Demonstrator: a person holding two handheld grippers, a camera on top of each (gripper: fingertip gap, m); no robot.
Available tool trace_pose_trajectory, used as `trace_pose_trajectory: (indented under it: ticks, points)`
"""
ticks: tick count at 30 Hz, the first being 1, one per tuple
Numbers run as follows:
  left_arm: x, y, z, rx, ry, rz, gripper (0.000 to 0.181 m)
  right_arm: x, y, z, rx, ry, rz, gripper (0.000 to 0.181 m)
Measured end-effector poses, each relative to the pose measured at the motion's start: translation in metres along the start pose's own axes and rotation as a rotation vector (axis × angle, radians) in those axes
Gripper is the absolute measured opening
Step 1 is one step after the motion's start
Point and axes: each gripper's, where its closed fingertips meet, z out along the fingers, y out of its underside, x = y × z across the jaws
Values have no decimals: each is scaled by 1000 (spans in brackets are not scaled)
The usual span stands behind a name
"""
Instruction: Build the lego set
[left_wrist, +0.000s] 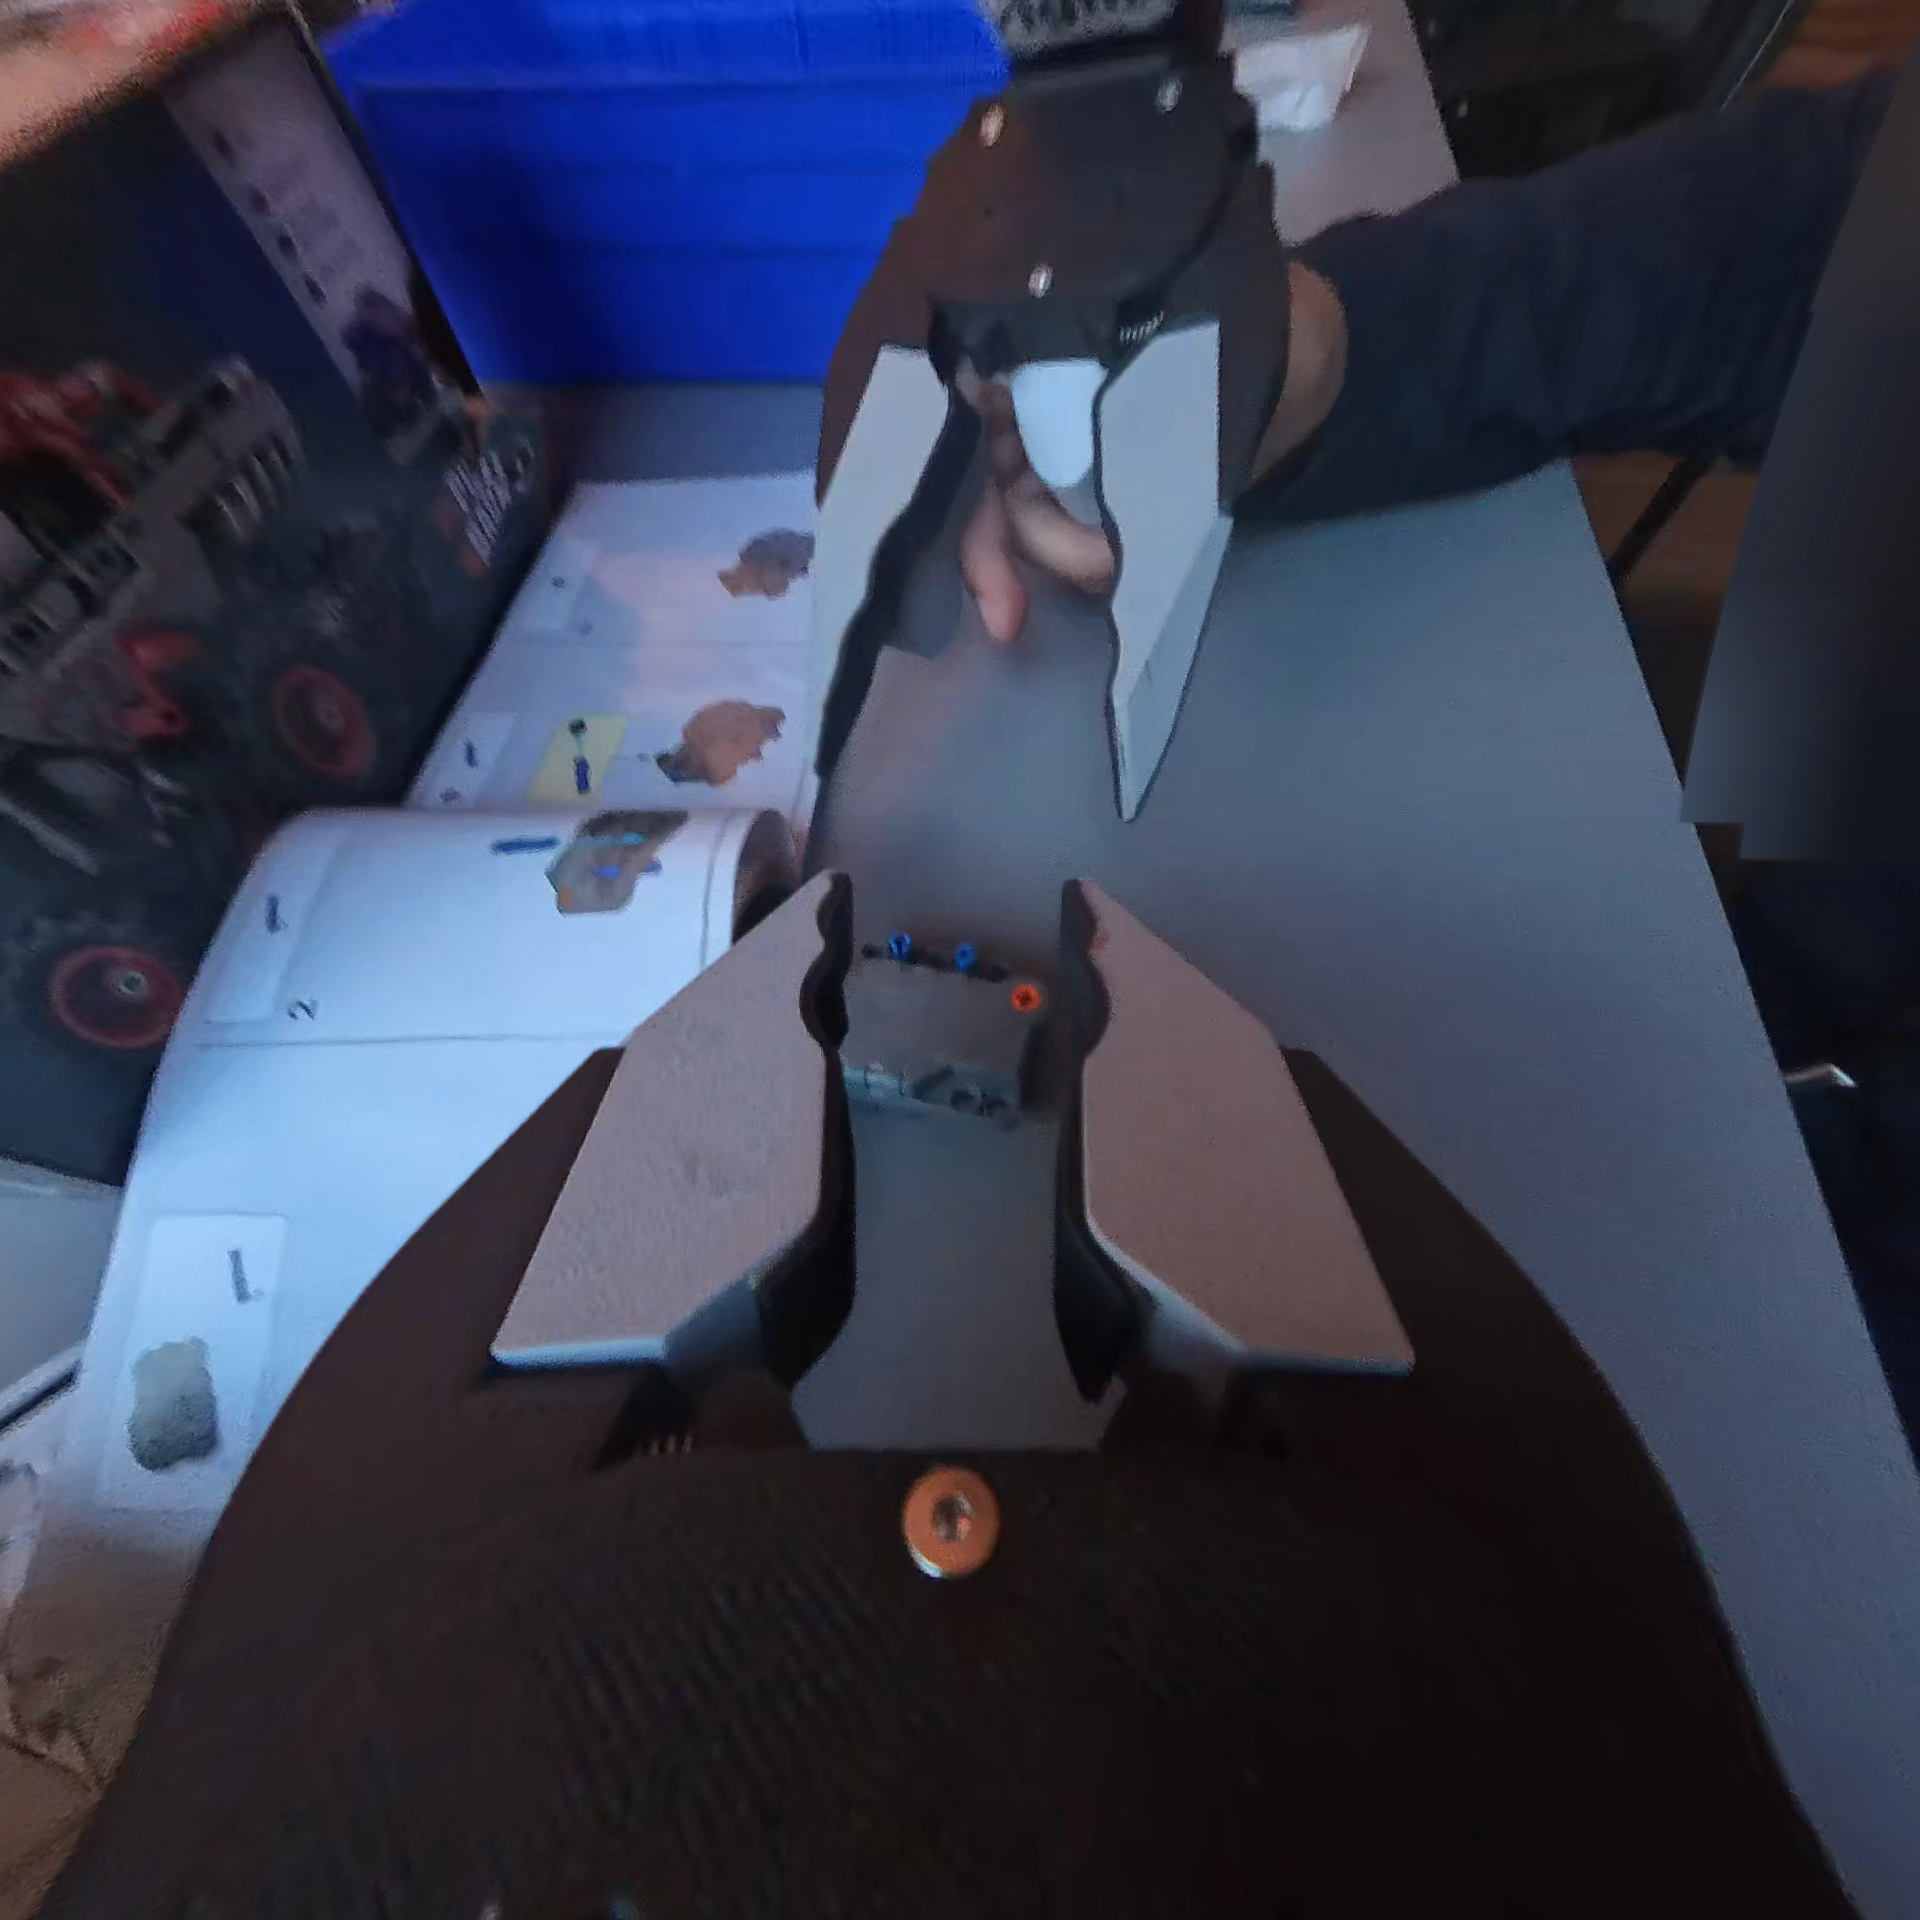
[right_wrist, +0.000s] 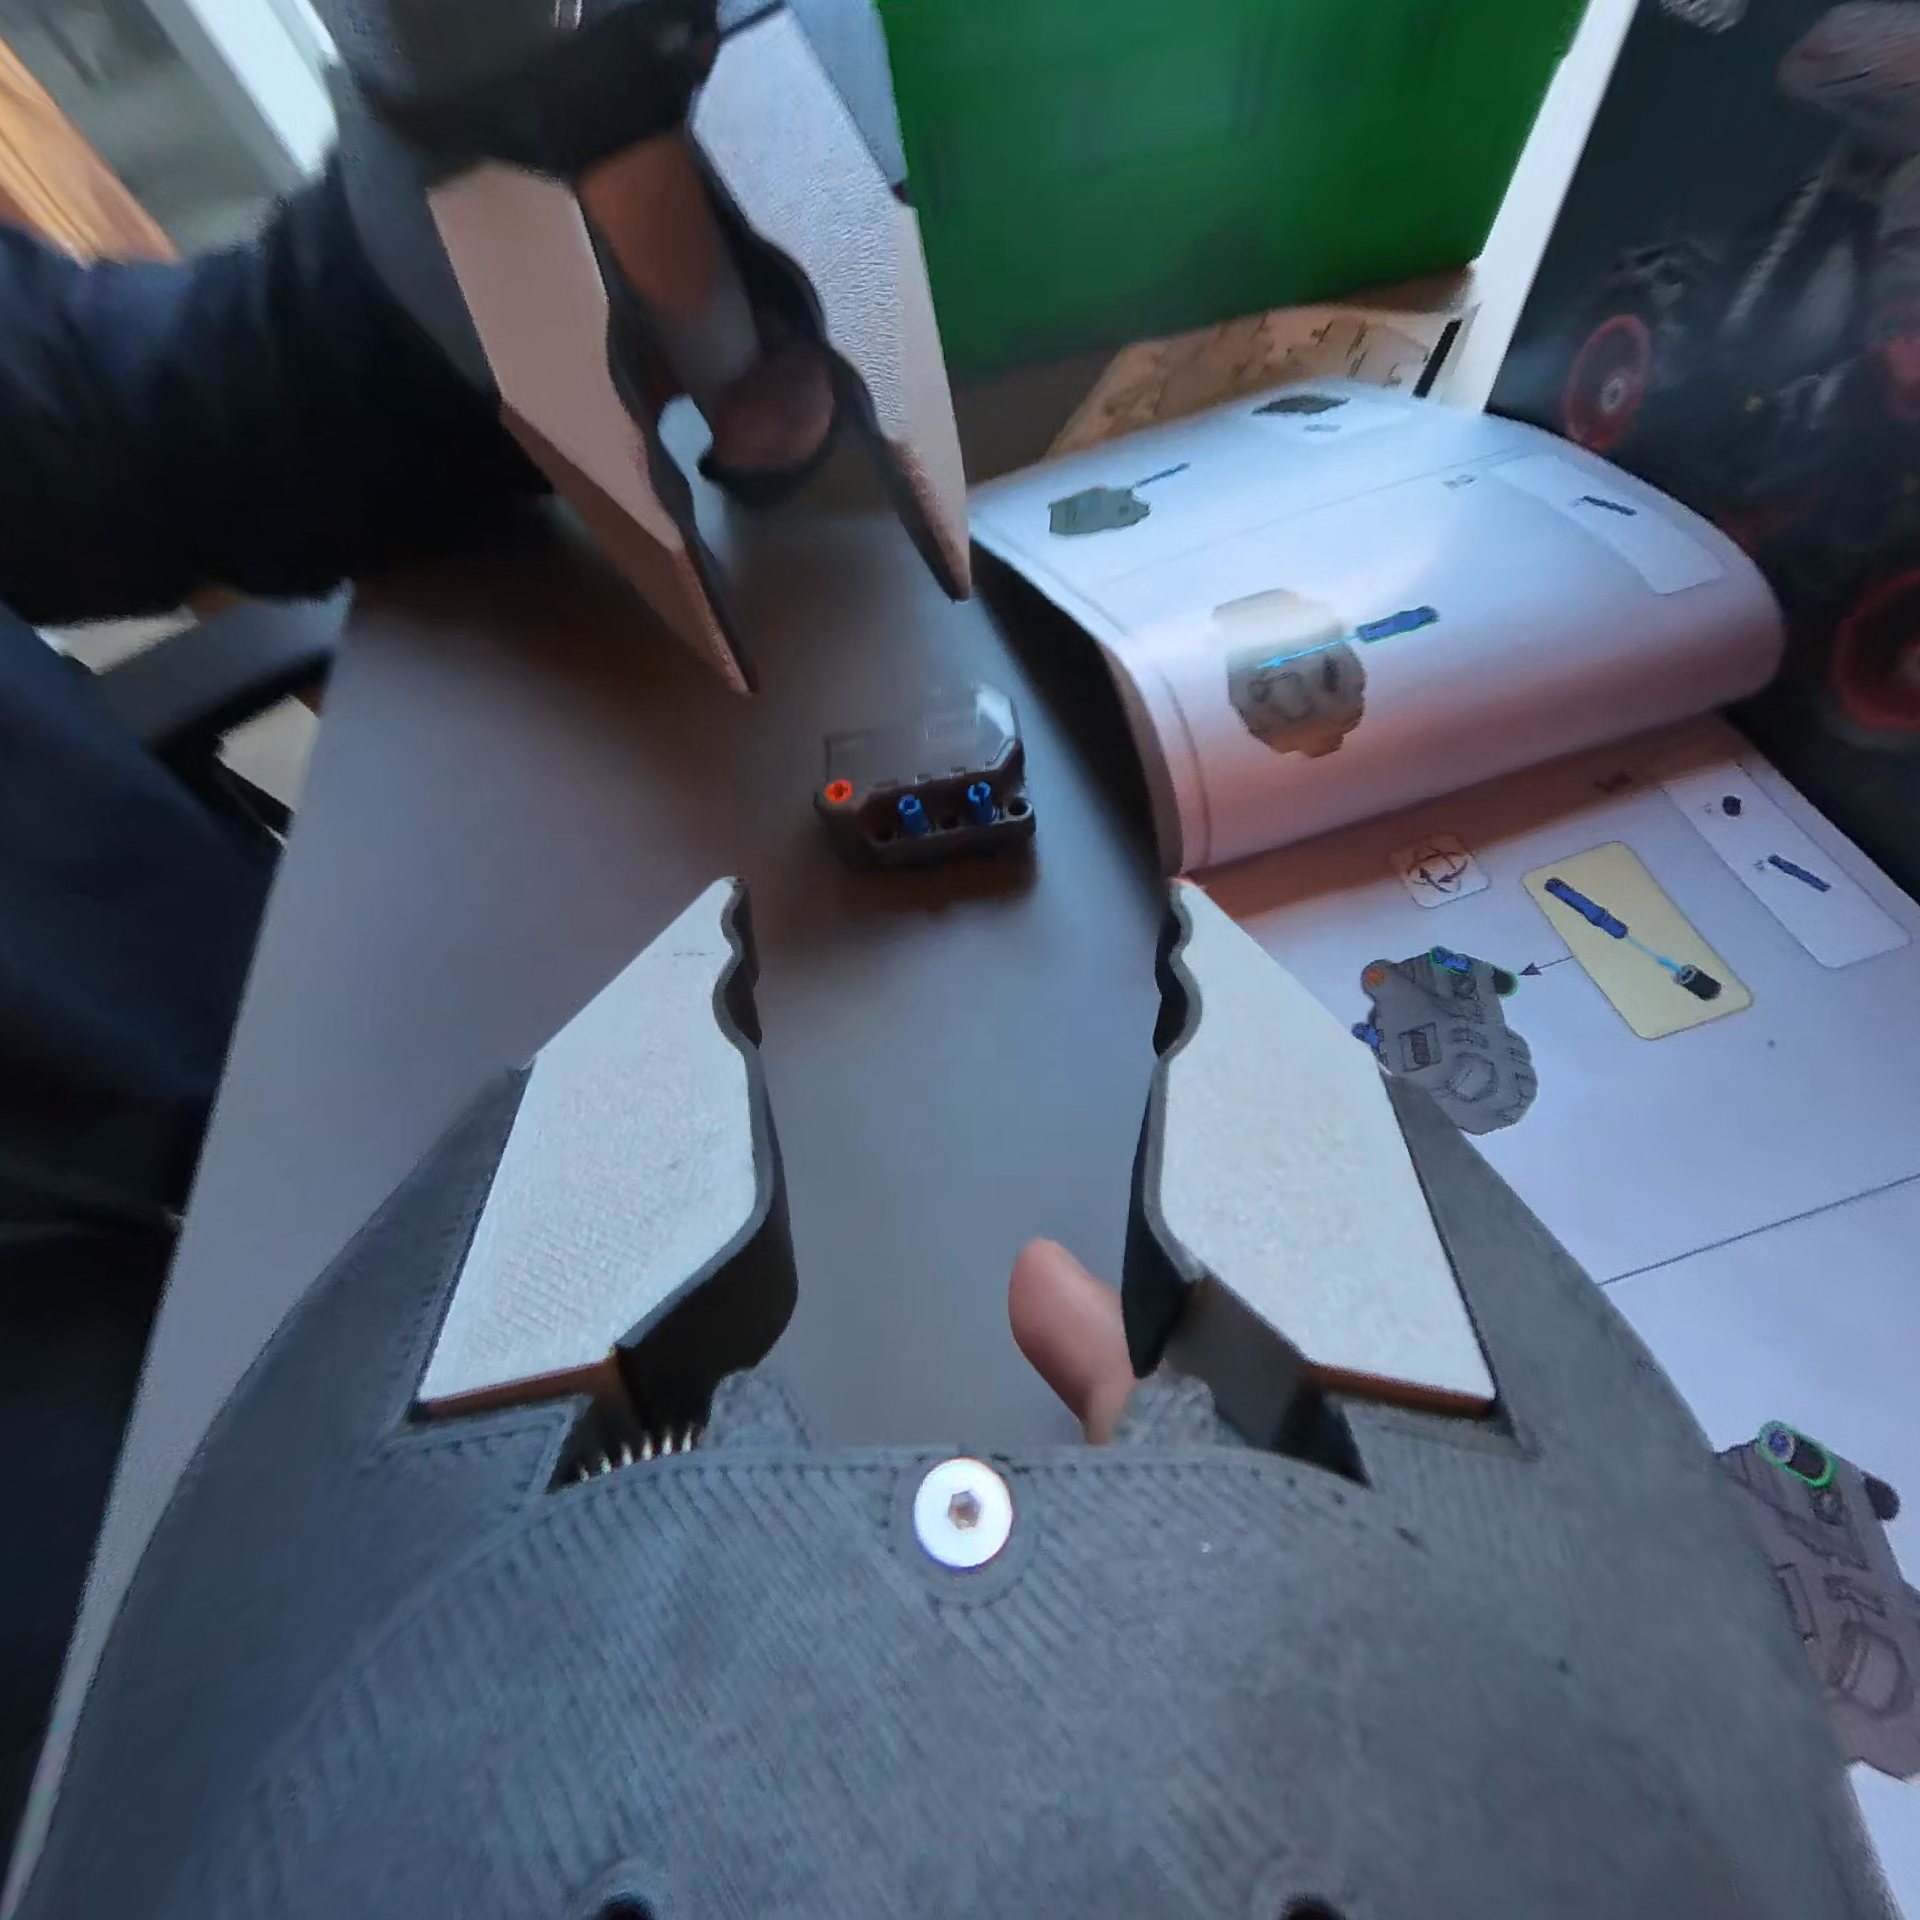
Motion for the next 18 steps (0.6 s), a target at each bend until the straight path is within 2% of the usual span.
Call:
trace_pose_trajectory:
  ticks: [2, 7, 11, 12, 14, 16, 18]
  points:
    - [3, 14, 2, -74, 29, -44, 37, 1, 4, 3, -30, 27, -26, 73]
    - [3, 35, 9, -188, 20, -85, 55, 0, 10, 8, -84, 37, -48, 74]
    - [0, 37, 11, -193, -23, -14, 54, -5, 13, 14, -113, 47, -79, 73]
    - [1, 37, 12, -189, -23, 19, 44, -6, 13, 17, -122, 48, -82, 73]
    - [10, 35, 14, -169, 14, 69, 38, -11, 15, 22, -149, 42, -92, 72]
    - [21, 32, 17, -143, 79, 38, 33, -16, 19, 27, -178, 40, -122, 73]
    - [22, 33, 16, -179, 95, 28, 37, -19, 22, 30, -202, 47, -162, 74]
